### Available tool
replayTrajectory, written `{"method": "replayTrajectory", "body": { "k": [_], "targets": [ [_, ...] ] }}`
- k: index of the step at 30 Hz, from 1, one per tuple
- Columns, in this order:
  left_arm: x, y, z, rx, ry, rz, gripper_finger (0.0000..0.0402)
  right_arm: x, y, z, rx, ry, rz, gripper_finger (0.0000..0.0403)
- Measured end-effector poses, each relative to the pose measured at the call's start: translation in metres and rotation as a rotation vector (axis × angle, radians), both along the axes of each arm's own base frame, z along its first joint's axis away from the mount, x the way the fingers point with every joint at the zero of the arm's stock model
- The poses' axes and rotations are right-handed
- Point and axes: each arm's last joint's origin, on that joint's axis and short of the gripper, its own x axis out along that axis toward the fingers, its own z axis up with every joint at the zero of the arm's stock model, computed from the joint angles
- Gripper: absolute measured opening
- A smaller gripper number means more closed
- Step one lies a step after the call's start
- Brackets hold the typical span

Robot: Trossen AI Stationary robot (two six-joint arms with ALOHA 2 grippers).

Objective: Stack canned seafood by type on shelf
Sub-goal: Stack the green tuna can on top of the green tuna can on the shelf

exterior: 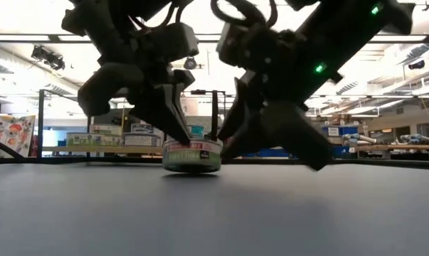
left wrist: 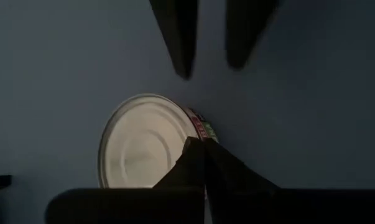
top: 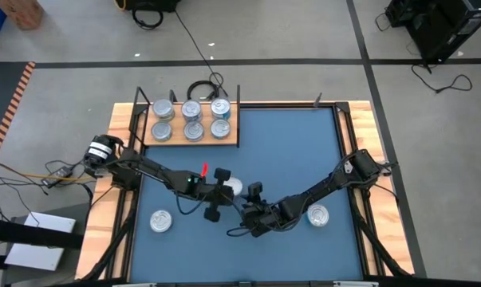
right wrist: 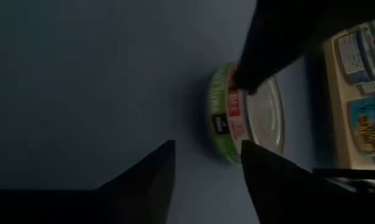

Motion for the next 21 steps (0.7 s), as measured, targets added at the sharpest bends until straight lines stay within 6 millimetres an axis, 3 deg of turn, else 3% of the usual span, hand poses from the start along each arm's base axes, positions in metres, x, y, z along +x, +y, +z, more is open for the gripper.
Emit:
{"method": "replayTrajectory", "body": {
  "k": [9,13,17,21],
  "targets": [
    [0.000,0.005,0.011,-0.069,-0.042,0.033,0.0000,0.010,-0.012,-0.010,-0.147,-0.022,-0.034,0.0277],
    [0.000,0.010,0.016,-0.089,-0.061,0.047,0.0000,0.019,-0.014,-0.009,-0.136,-0.091,-0.036,0.0306],
    [0.001,0.013,0.019,-0.119,-0.078,0.064,0.0000,0.023,-0.019,-0.012,-0.121,-0.106,-0.045,0.0314],
    [0.002,0.014,0.019,-0.127,-0.080,0.063,0.0000,0.024,-0.023,-0.011,-0.136,-0.125,-0.077,0.0282]
  ]
}}
